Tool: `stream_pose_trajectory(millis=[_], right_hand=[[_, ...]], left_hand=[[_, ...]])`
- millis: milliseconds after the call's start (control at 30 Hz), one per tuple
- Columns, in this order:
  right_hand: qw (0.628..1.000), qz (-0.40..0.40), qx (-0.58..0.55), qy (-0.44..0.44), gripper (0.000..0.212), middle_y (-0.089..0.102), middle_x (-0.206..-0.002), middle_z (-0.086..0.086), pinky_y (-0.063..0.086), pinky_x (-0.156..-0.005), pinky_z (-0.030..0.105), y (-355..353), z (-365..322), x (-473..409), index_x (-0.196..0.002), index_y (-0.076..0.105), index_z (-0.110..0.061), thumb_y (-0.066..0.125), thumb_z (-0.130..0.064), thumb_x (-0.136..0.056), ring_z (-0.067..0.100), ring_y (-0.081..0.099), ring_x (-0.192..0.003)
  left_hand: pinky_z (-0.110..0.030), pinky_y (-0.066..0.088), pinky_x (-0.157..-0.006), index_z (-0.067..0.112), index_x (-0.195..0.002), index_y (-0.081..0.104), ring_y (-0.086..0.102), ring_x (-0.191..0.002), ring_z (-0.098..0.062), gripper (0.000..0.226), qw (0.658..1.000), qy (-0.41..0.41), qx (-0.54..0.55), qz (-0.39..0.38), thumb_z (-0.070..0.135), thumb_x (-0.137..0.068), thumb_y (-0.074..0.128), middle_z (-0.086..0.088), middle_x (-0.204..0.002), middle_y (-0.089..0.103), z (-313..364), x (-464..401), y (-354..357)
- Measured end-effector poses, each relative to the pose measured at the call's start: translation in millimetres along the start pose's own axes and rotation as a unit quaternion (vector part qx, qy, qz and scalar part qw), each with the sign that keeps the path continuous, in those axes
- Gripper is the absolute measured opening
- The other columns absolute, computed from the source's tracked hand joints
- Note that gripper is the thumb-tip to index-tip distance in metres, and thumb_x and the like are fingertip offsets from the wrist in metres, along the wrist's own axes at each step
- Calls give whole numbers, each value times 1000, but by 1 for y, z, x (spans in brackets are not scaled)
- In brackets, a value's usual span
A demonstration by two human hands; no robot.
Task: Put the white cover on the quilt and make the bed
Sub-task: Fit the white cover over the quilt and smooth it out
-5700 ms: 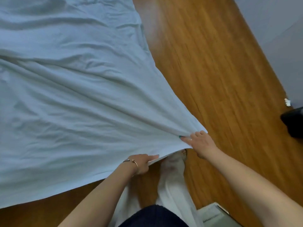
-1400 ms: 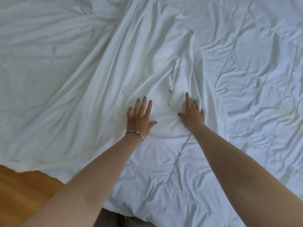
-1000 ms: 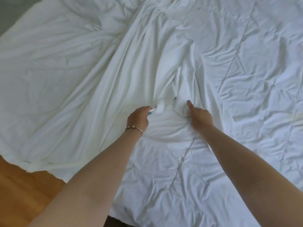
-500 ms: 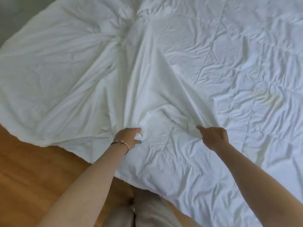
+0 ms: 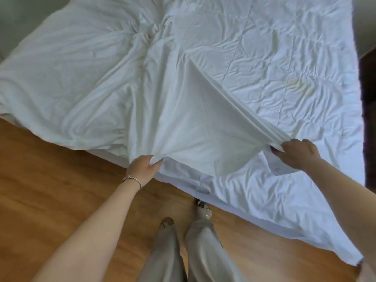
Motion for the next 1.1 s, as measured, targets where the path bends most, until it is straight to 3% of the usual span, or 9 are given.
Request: stream_pose_trajectory(millis=[167,267,300,400,600,767,900,1000,1100], right_hand=[[998,-41,45,-27,71,64,-114,-5,39,-95,27,46,15,54,-120,61,-31,8,-69,-93,16,58,-110],[995,-59,62,-44,128,62,-116,-16,35,-94,23,89,39,67,-122,59,-38,-42,-76,-53,7,53,-115],[993,-66,85,-45,129,58,-122,-17,33,-95,23,100,49,67,-129,53,-44,-43,-77,-50,7,49,-119],[984,-134,112,-36,67,38,-145,-10,26,-107,32,125,64,64,-145,24,-55,12,-81,-84,14,31,-135],[981,-186,24,-58,95,13,-160,2,-2,-116,57,136,3,60,-154,12,-35,47,-80,-78,28,12,-147],[938,-34,-264,-222,114,19,-158,4,21,-118,44,48,-149,69,-156,-7,-28,64,-69,-76,26,25,-142],[870,103,-404,-263,88,57,-127,4,46,-91,34,-28,-212,61,-155,18,-27,69,-38,-85,23,56,-108],[863,40,-388,-322,55,66,-86,6,41,-65,25,-42,-245,47,-145,41,-23,55,-16,-93,20,56,-71],[844,-11,-449,-293,33,71,-95,2,46,-75,29,-49,-260,32,-121,66,-15,49,-14,-93,20,62,-82]], left_hand=[[-33,47,-82,43,-116,64,57,-100,-21,27,994,26,-101,-34,45,-92,54,6,-98,61,3,11,3],[-30,41,-93,51,-133,47,48,-113,-19,47,972,59,-201,-107,50,-88,59,8,-111,55,26,18,30],[-29,39,-93,48,-137,42,46,-114,-19,56,962,73,-236,-118,58,-85,60,6,-117,54,38,21,41],[-29,34,-95,43,-144,33,42,-119,-19,70,945,89,-291,-122,65,-83,58,4,-128,50,67,28,73],[-33,31,-100,38,-140,44,42,-121,-20,53,964,53,-242,-99,60,-92,47,2,-128,54,97,31,96],[-32,36,-99,31,-130,51,48,-118,-22,42,988,28,-125,-83,47,-92,58,-2,-127,55,111,29,93],[-29,47,-94,21,-122,43,53,-105,-20,34,995,69,-29,-70,14,-93,59,-2,-116,50,116,25,77],[-18,40,-88,16,-122,39,46,-104,-13,37,989,122,-51,-62,2,-91,54,2,-117,43,96,14,56],[-21,39,-100,15,-133,40,42,-119,-13,49,981,150,-101,-74,-3,-89,53,0,-133,40,53,-6,47]])
Point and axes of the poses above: each hand's wrist, its own x-axis away from the middle knuckle, its own y-axis out of the palm, z = x × y, the point moved 8 cm from there along -x, towards the middle knuckle
